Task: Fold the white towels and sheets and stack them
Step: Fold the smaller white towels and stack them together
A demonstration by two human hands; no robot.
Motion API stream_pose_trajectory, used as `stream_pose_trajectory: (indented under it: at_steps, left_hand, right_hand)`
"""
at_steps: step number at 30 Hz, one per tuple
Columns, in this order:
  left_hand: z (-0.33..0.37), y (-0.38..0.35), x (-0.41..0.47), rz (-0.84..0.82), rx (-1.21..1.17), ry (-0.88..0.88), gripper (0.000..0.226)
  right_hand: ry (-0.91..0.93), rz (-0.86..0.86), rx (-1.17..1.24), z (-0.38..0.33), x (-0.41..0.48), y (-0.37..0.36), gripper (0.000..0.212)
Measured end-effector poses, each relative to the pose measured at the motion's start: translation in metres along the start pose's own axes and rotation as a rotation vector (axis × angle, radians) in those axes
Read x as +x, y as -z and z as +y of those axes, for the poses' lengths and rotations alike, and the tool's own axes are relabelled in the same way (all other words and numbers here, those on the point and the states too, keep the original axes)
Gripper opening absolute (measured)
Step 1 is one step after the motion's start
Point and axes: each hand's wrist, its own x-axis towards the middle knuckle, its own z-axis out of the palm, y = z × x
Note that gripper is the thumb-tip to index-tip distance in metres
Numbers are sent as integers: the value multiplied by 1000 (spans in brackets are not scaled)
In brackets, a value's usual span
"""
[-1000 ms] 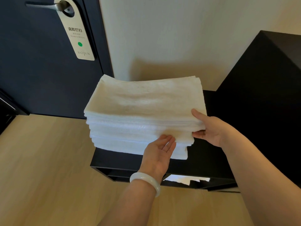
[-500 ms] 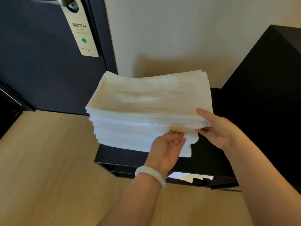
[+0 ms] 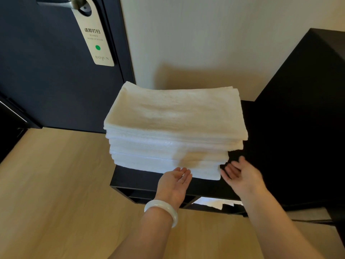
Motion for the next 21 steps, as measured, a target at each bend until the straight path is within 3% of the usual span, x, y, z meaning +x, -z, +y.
stream_pose_trajectory:
  at_steps: [3, 6, 10, 14, 21]
  left_hand:
    - [3, 8, 3, -3, 12, 16, 50]
    - [1, 14, 4, -10, 39, 25, 47]
    - [0, 13, 6, -41, 19, 10, 46]
    - [-2, 8, 10, -57, -31, -18, 46]
    - [3, 8, 3, -83, -45, -31, 49]
  right_hand:
    - [-32, -83, -124, 10, 2, -6, 19]
    - [-13, -54, -148, 7, 2, -16, 27]
    - [4, -79, -133, 1, 10, -20, 27]
    - [142, -92, -201, 9, 11, -15, 20]
    - [106, -14, -138, 27, 8, -17, 25]
